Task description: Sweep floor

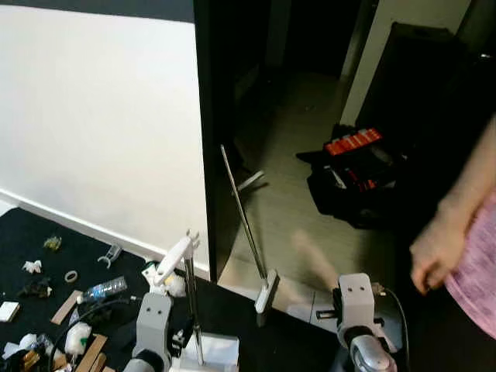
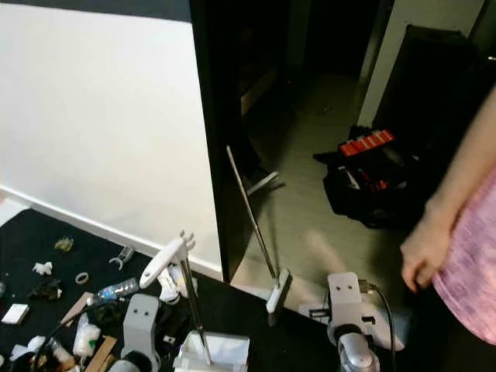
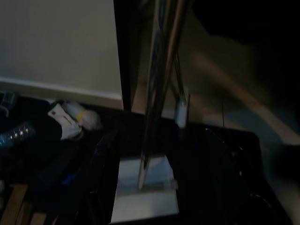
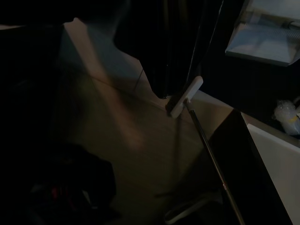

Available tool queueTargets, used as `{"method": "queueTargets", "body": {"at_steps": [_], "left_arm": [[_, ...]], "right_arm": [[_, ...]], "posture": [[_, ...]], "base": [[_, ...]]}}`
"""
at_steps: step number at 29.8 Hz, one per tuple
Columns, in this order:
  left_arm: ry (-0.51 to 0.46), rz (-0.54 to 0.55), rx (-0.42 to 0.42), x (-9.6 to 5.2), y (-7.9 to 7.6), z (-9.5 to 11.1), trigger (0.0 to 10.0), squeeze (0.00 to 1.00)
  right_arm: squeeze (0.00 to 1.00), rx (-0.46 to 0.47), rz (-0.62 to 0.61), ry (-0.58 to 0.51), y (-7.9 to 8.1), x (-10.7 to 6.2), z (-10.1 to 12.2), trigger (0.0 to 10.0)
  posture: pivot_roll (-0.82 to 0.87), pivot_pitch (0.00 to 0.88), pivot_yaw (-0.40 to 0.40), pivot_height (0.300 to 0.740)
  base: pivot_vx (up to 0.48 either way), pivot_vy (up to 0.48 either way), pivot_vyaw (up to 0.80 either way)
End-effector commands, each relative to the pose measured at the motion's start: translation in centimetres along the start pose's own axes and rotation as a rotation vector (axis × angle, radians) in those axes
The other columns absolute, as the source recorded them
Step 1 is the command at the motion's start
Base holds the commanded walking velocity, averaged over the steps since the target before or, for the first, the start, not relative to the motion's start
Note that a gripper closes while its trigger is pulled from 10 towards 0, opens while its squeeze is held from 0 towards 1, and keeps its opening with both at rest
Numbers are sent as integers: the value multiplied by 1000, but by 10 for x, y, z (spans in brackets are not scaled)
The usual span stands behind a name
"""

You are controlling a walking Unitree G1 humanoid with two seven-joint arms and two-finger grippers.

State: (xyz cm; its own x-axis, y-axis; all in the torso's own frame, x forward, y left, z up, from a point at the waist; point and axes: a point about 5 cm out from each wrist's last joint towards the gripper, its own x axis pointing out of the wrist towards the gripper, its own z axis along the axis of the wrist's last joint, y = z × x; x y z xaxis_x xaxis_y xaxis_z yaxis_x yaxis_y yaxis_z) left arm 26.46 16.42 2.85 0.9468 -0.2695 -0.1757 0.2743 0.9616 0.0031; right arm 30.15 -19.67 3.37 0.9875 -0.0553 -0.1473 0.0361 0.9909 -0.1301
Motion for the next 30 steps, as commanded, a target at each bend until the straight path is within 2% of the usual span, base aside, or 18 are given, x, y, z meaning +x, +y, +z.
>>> {"method": "queueTargets", "body": {"at_steps": [1,4,16,21,22,25,26,28,29,30], "left_arm": [[5,8,21,-1,-1,-3,10000,0],[-13,4,50,3,3,3,10000,0],[-19,-48,51,18,7,12,10000,0],[-21,-37,69,22,11,15,9647,0],[-19,-34,73,23,12,15,9255,0],[-20,-23,87,24,14,16,8980,0],[-23,-12,89,26,16,17,8039,0],[-26,0,89,28,18,19,7373,0],[-29,2,85,29,19,20,6549,0],[-29,2,85,29,19,20,6549,0]], "right_arm": [[0,7,-10,20,-4,-4,-6,10000],[0,11,-12,20,-4,-5,-6,10000],[0,15,8,14,0,-5,-5,10000],[0,14,7,12,-1,-4,-4,10000],[0,14,6,12,-1,-4,-4,10000],[0,14,6,12,-1,-4,-4,10000],[0,14,8,11,0,-4,-4,10000],[0,15,11,12,1,-5,-4,10000],[0,14,13,12,1,-5,-4,10000],[0,14,13,12,1,-5,-4,10000]], "posture": [[-24,220,-31,740],[-31,211,-27,740],[-51,189,-39,740],[-55,183,-38,740],[-54,180,-37,740],[-55,177,-37,740],[-57,177,-38,740],[-58,174,-40,740],[-59,174,-40,740],[-59,174,-40,740]], "base": [[0,0,0],[0,0,0],[0,0,0],[0,0,0],[0,0,0],[0,0,0],[0,0,0],[0,0,0],[0,0,0],[0,0,0]]}}
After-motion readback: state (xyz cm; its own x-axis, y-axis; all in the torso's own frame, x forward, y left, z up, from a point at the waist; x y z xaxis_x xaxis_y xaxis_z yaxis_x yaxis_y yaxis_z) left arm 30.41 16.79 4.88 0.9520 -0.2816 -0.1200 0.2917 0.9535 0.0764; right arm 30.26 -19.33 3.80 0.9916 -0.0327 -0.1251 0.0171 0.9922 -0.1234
